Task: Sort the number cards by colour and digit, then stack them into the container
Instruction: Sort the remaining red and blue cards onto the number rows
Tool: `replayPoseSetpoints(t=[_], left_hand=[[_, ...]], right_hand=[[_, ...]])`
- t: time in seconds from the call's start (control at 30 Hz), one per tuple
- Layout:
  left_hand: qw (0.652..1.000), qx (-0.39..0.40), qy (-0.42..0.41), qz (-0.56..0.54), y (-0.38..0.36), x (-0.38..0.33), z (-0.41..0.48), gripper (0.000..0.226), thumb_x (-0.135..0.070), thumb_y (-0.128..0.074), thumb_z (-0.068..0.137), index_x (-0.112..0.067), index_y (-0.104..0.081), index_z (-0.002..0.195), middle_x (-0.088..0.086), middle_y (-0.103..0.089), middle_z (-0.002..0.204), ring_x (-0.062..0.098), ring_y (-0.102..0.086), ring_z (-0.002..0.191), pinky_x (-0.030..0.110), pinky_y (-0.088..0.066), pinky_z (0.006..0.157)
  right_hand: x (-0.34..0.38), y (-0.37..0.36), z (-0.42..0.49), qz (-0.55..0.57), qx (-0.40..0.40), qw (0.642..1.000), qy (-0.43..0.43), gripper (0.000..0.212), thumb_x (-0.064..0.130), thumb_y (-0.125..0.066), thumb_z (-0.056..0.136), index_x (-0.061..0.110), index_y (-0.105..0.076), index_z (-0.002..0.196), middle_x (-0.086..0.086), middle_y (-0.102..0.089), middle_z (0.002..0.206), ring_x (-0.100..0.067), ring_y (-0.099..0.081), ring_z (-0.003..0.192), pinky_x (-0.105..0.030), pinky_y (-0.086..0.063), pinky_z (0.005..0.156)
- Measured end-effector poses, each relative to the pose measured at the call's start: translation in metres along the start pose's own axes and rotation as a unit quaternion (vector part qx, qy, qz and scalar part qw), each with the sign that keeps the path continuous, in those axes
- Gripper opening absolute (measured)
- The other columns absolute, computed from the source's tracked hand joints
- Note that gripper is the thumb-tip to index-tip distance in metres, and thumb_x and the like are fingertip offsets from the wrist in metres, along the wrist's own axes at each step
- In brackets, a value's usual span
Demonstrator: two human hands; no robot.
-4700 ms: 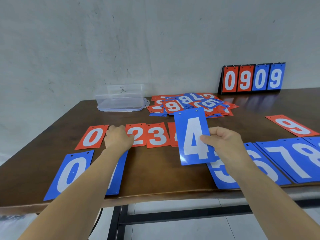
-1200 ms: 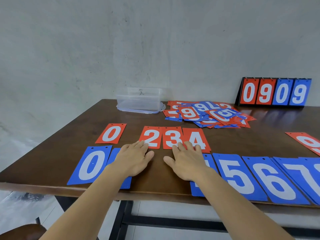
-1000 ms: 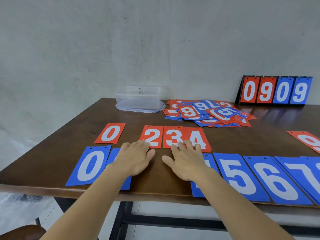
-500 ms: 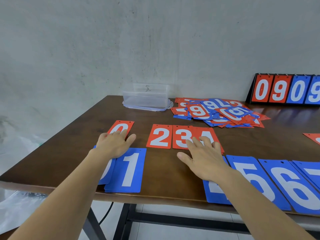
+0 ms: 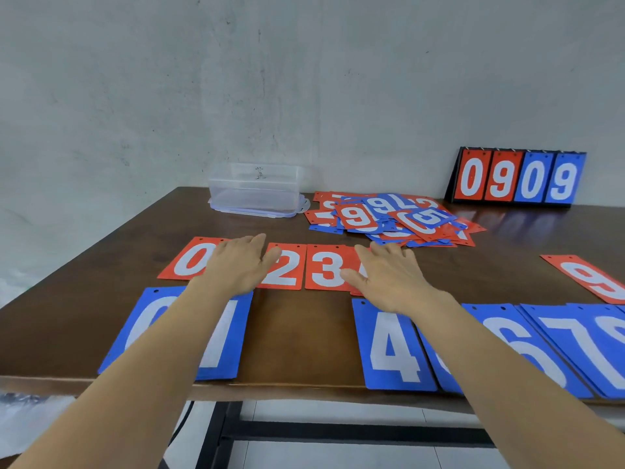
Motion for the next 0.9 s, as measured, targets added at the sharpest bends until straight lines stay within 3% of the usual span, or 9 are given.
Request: replayPoseSetpoints(t=[0.13, 0.23, 0.3, 0.43, 0.63, 0.7, 0.8, 0.9], left_hand=[[0.999, -0.03, -0.044, -0.007, 0.013, -0.052, 0.021, 0.059, -0.051, -0.028, 0.101, -0.013, -0.037, 0.145, 0.009, -0.048, 0.143, 0.028, -0.045, 0.13, 0.042, -0.036, 0.106], [0.997, -0.043, -0.056, -0.043, 0.013, -0.084, 0.045, 0.042, -0.045, -0.036, 0.101, -0.012, -0.054, 0.119, 0.01, -0.061, 0.116, 0.024, -0.056, 0.1, 0.038, -0.045, 0.085], [0.995, -0.05, -0.053, -0.062, 0.01, -0.101, 0.064, 0.036, -0.044, -0.04, 0.099, -0.011, -0.055, 0.106, 0.009, -0.062, 0.103, 0.02, -0.054, 0.087, 0.034, -0.046, 0.076], [0.997, -0.039, -0.038, -0.058, -0.002, -0.129, 0.102, 0.048, -0.045, -0.044, 0.099, -0.009, -0.053, 0.129, 0.011, -0.059, 0.124, 0.026, -0.056, 0.11, 0.037, -0.048, 0.09], [0.995, -0.037, 0.043, -0.084, -0.026, -0.145, 0.167, 0.057, -0.058, -0.046, 0.093, -0.008, -0.061, 0.117, 0.011, -0.063, 0.117, 0.029, -0.058, 0.105, 0.037, -0.047, 0.086], [0.994, -0.029, 0.089, -0.059, -0.033, -0.147, 0.181, 0.069, -0.069, -0.042, 0.088, -0.008, -0.061, 0.114, 0.013, -0.061, 0.119, 0.03, -0.055, 0.11, 0.038, -0.043, 0.091], [0.989, 0.007, 0.143, -0.024, -0.047, -0.152, 0.196, 0.094, -0.082, -0.033, 0.081, -0.007, -0.051, 0.134, 0.017, -0.044, 0.142, 0.033, -0.037, 0.132, 0.04, -0.029, 0.109], [0.984, 0.045, 0.17, -0.015, -0.065, -0.155, 0.202, 0.105, -0.088, -0.03, 0.076, -0.008, -0.045, 0.142, 0.017, -0.028, 0.153, 0.034, -0.023, 0.141, 0.042, -0.02, 0.114]], right_hand=[[-0.028, 0.0, 0.015, 0.016, 0.006, 1.0, -0.018, 0.069, 0.059, -0.03, 0.098, 0.018, -0.02, 0.153, -0.01, -0.021, 0.159, -0.029, -0.019, 0.146, -0.043, -0.02, 0.116], [-0.052, -0.002, 0.034, 0.024, 0.0, 0.999, -0.027, 0.069, 0.058, -0.034, 0.097, 0.017, -0.024, 0.151, -0.009, -0.026, 0.157, -0.028, -0.024, 0.144, -0.043, -0.025, 0.115], [-0.071, -0.003, 0.048, 0.03, -0.004, 0.999, -0.033, 0.066, 0.057, -0.035, 0.098, 0.017, -0.028, 0.15, -0.009, -0.03, 0.155, -0.027, -0.029, 0.142, -0.042, -0.028, 0.113], [-0.122, -0.005, 0.079, 0.043, -0.002, 0.997, -0.062, 0.062, 0.053, -0.034, 0.1, 0.016, -0.029, 0.15, -0.008, -0.031, 0.154, -0.027, -0.029, 0.141, -0.041, -0.029, 0.113], [-0.218, -0.013, 0.13, 0.034, -0.059, 0.984, -0.163, 0.051, 0.05, -0.037, 0.099, 0.008, -0.053, 0.124, -0.013, -0.055, 0.129, -0.029, -0.046, 0.121, -0.038, -0.039, 0.1], [-0.245, -0.02, 0.144, 0.053, -0.063, 0.977, -0.195, 0.061, 0.058, -0.039, 0.095, 0.007, -0.052, 0.127, -0.015, -0.052, 0.135, -0.031, -0.044, 0.125, -0.04, -0.037, 0.104], [-0.269, -0.027, 0.164, 0.091, -0.069, 0.968, -0.224, 0.085, 0.073, -0.037, 0.087, 0.008, -0.041, 0.141, -0.017, -0.039, 0.147, -0.033, -0.035, 0.135, -0.042, -0.028, 0.111], [-0.281, -0.035, 0.182, 0.118, -0.056, 0.959, -0.253, 0.109, 0.086, -0.033, 0.077, 0.006, -0.024, 0.15, -0.018, -0.028, 0.153, -0.033, -0.024, 0.142, -0.044, -0.016, 0.116]])
Point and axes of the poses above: each hand's wrist, its own z-axis towards the middle knuckle, its own y-axis out of the back of the hand, x = y × z, the point moved 10 cm from there along z, towards the middle knuckle
